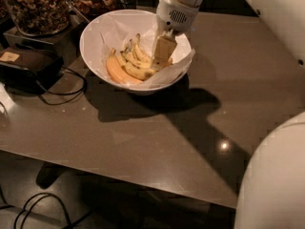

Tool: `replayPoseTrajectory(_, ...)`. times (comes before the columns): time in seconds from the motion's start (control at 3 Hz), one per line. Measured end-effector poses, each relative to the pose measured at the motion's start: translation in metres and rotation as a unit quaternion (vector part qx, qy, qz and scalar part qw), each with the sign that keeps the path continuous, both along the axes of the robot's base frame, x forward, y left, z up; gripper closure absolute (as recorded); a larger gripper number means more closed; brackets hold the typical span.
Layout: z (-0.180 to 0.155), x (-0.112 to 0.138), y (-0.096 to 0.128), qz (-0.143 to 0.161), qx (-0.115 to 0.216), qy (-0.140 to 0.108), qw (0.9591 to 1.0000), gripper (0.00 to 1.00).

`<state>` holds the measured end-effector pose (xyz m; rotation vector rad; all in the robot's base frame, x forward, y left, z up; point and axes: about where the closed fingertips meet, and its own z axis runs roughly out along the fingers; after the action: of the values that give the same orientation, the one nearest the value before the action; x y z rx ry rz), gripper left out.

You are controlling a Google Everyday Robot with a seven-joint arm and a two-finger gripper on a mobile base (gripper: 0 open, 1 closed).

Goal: Pick banana from white bowl

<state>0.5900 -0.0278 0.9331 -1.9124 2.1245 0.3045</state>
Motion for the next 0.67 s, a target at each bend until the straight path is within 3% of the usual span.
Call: replayPoseTrajectory(0.67, -0.0116, -0.0006, -0.0047, -0.007, -0.012, 0.015, 0.9998, 0.55)
